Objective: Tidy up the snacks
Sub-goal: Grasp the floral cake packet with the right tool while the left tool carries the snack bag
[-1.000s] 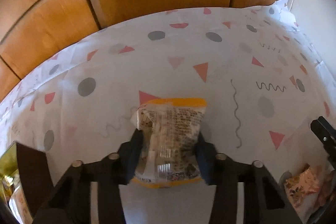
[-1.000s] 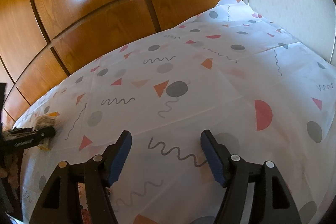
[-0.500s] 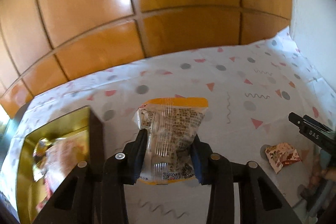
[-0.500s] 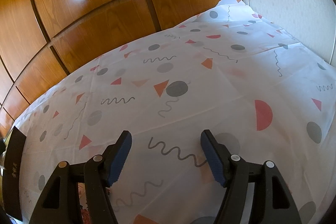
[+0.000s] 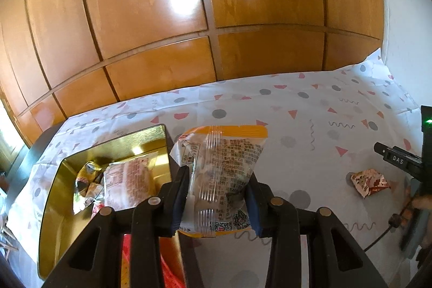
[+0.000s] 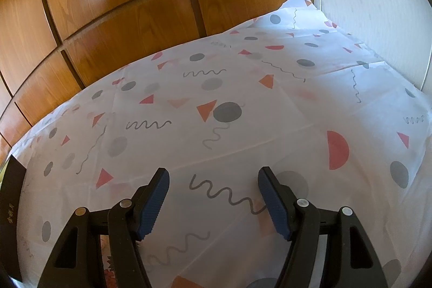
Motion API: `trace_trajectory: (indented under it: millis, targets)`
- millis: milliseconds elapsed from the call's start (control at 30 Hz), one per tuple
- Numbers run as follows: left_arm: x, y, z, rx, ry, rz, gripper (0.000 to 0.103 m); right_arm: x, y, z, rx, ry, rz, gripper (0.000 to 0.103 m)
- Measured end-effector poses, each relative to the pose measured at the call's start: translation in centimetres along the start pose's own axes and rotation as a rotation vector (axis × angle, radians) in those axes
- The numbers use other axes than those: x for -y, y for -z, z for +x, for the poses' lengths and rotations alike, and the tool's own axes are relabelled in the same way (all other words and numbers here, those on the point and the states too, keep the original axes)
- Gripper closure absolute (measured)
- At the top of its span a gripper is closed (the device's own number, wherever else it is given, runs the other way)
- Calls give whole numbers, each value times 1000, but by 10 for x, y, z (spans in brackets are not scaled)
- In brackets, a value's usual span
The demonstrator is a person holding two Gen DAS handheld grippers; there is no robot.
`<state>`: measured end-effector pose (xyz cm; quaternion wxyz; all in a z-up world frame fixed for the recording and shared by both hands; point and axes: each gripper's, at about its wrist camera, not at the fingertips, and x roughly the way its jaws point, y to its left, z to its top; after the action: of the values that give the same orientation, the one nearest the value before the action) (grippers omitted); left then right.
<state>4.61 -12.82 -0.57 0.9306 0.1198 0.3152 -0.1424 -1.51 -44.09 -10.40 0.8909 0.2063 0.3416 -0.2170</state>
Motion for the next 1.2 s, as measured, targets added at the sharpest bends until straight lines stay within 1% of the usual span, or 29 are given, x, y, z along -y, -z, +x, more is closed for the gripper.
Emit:
trace_trajectory:
  millis: [433, 533, 600, 633, 700, 767, 800, 900, 967, 1033, 1100, 1200]
  targets:
    - [-17, 13, -14, 5, 0, -32, 63, -5, 0, 2, -18, 32, -32, 32]
    - [-23, 17, -16, -3, 2, -46, 63, -9, -1, 3, -45, 45, -63, 32]
    - [-28, 21, -18, -9, 7, -60, 63, -12, -2, 2, -78, 32, -105, 32]
    - [-31, 23, -19, -9, 6, -65, 63, -12, -3, 1, -95, 9, -108, 33]
    - [-37, 27, -21, -9, 3, -73, 63, -6, -9, -4, -147, -121, -62, 34]
    - [-43, 31, -22, -12, -2, -79, 63, -5, -13, -7, -210, -268, -29, 45]
    - [-48, 33, -22, -17, -4, -84, 63, -8, -14, -11, -230, -320, -37, 45]
    - [-59, 39, -22, -31, -8, -102, 63, -30, -14, -26, -262, -411, -180, 45]
    - [-65, 42, -24, -35, -12, -111, 63, -51, -12, -38, -294, -447, -329, 45]
    - [-70, 44, -26, -36, -14, -118, 63, -71, -6, -49, -311, -435, -497, 45]
    - [-75, 47, -28, -36, -18, -123, 63, -89, 4, -60, -349, -418, -683, 45]
    - [-82, 49, -31, -39, -24, -137, 63, -105, 22, -68, -370, -323, -948, 44]
